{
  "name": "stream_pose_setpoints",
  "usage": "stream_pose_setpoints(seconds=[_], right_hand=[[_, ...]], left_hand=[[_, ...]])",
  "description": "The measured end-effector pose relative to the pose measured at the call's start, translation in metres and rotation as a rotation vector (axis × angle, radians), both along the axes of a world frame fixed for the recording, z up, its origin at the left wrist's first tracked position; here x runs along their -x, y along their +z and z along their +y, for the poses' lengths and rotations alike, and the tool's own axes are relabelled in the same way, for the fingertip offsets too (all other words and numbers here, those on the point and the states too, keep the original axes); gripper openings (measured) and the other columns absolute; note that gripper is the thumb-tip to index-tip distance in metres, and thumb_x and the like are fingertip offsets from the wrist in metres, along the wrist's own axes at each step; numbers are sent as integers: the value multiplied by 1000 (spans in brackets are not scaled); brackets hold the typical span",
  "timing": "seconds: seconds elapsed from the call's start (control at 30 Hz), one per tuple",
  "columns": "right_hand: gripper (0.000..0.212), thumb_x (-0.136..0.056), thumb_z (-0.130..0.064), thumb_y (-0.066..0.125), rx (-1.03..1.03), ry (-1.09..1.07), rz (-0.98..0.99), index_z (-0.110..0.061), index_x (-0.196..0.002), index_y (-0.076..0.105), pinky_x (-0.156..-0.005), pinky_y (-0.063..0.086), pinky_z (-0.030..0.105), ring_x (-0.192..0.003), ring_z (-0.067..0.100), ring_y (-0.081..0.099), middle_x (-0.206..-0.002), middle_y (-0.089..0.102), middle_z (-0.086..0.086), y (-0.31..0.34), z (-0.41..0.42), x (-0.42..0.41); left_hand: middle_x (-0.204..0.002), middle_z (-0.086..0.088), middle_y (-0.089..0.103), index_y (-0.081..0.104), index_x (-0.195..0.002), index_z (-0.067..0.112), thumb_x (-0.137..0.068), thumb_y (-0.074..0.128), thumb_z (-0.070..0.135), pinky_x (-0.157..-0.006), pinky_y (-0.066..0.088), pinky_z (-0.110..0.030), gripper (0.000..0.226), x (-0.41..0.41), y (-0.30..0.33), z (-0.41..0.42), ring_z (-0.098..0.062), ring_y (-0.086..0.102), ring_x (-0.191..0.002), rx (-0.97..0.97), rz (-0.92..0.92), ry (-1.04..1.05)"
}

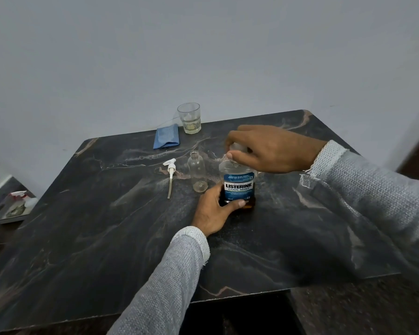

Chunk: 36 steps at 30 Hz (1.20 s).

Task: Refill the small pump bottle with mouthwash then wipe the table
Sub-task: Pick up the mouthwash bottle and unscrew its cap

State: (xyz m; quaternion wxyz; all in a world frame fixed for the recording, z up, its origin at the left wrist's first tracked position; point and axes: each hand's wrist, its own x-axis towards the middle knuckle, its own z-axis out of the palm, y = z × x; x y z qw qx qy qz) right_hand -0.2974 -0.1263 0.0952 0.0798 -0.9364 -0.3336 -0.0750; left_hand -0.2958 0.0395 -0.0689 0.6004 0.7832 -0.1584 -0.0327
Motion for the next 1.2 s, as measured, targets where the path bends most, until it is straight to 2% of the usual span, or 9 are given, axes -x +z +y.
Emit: stream_pose_setpoints(seconds=[0.1,0.2,0.37,0.53,0.63,0.7,0.83,1.03,1.2], right_hand=[[56,-92,-65,27,95,-191,-215,-17,-107,52,-61,43,33,-72,18,55,-84,57,-2,-2,11,-1],[54,-97,-59,26,142,-288,-310,-13,-104,52,-54,35,33,-64,20,49,-75,52,1,-12,26,-3],[37,-102,-44,29,28,-128,-205,-13,-100,50,-62,39,35,-68,20,50,-79,55,4,-14,20,-4],[36,-101,-42,25,90,10,-198,-15,-102,49,-69,45,37,-71,20,51,-81,53,1,-8,15,-5],[39,-100,-43,25,84,12,-190,-14,-101,51,-64,45,37,-68,20,51,-80,56,1,-6,13,-9],[43,-99,-47,25,101,-111,-274,-15,-92,52,-53,37,32,-59,18,50,-73,57,1,-9,17,-9],[45,-97,-40,32,182,-370,-434,-15,-60,36,-45,15,26,-44,13,30,-53,34,-1,-16,38,-11],[43,-96,-41,24,165,-125,-410,-18,-61,30,-49,25,26,-39,15,34,-48,39,-2,-15,23,-22],[41,-96,-37,22,147,168,-422,-16,-69,43,-48,29,26,-38,20,34,-51,39,-2,-12,24,-28]], left_hand=[[-103,21,71,60,-105,41,-78,80,14,-97,48,-24,42,1,-1,0,1,65,-105,15,5,12],[-107,16,71,60,-105,40,-78,80,17,-99,49,-28,41,1,0,0,-1,65,-106,25,11,16],[-108,17,70,60,-105,39,-78,79,13,-104,48,-33,42,-3,0,-1,0,65,-107,24,36,5],[-119,4,70,60,-112,35,-78,79,15,-107,45,-44,44,-5,-2,-1,-11,63,-115,26,37,5],[-119,5,70,60,-109,38,-77,79,17,-106,45,-44,42,-3,-1,-2,-10,64,-114,13,25,11],[-117,9,70,60,-109,39,-77,80,20,-105,47,-41,42,-2,-1,-1,-6,64,-112,9,22,26],[-114,10,71,63,-115,31,-77,81,23,-103,49,-39,44,-2,-4,-1,-6,65,-109,13,15,38],[-111,11,70,60,-108,33,-80,78,12,-102,48,-30,40,-8,1,3,-2,65,-107,13,60,-40],[-109,14,69,59,-111,28,-81,75,5,-91,47,-13,41,-8,4,7,3,65,-104,49,87,-101]])
